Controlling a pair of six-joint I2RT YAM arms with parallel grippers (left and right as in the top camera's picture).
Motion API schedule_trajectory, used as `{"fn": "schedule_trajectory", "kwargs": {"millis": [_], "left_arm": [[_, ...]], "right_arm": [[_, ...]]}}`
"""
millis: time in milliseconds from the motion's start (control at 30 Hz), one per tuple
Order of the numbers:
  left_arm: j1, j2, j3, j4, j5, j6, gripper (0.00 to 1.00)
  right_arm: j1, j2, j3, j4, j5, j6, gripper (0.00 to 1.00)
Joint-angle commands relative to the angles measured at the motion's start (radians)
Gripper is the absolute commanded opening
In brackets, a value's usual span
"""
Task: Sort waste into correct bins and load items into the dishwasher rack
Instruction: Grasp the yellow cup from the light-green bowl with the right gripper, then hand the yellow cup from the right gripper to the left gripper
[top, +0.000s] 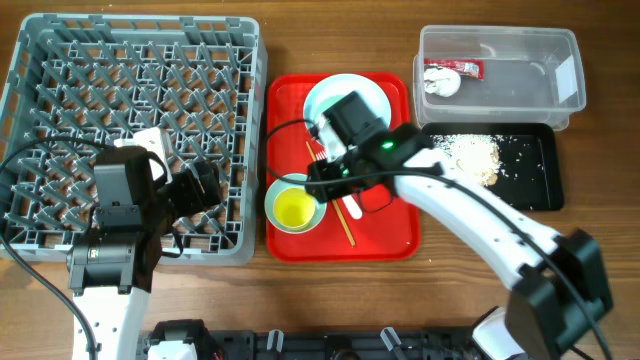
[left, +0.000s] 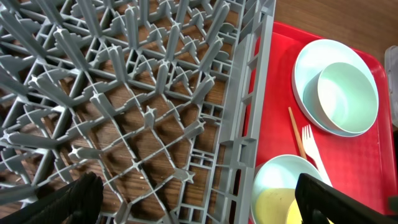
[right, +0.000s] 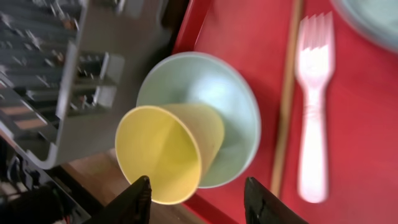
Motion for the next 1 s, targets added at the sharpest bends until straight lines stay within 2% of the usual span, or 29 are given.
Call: {"fn": "schedule_trajectory", "kwargs": {"millis": [0, 67, 200, 267, 433, 533, 700, 833, 967], "left_arm": [[-0.005, 0.002, 0.019, 0.000, -0.009, -0.013, 1.00], [-0.006, 0.002, 0.019, 0.000, -0.009, -0.013, 1.00], [-0.005, 0.002, 0.019, 0.000, -0.009, -0.013, 1.00], [-0.006, 0.002, 0.019, 0.000, -0.009, -0.013, 1.00], [-0.005, 0.002, 0.019, 0.000, -0.009, -0.013, 1.00], [-0.006, 0.002, 0.019, 0.005, 0.063, -0.013, 1.00], [-0.006, 0.026, 0.019, 0.036, 0.351, -0.013, 1.00], [-0.006, 0.119, 0.019, 0.166, 0.735, -0.013, 1.00], [-0.006, 0.222, 0.019, 0.372, 1.069, -0.014, 1.00]], "right_arm": [[0.058, 0.091, -0.016, -0.003, 0.076, 0.129, 0.45], [0.066, 0.140, -0.016, 0.007, 0.084, 0.158, 0.43], [0.066, 0.190, -0.016, 0.007, 0.079, 0.158, 0.11], [0.061, 0.182, -0.001, 0.005, 0.084, 0.166, 0.05], [0.026, 0.096, 0.070, -0.031, 0.084, 0.156, 0.04], [-0.028, -0.009, 0.099, -0.045, 0.084, 0.154, 0.04], [-0.200, -0.169, 0.100, -0.044, 0.049, 0.149, 0.04], [-0.337, -0.161, 0.098, -0.042, -0.278, 0.028, 0.04], [-0.347, -0.133, 0.098, -0.042, -0.514, -0.062, 0.04]]}}
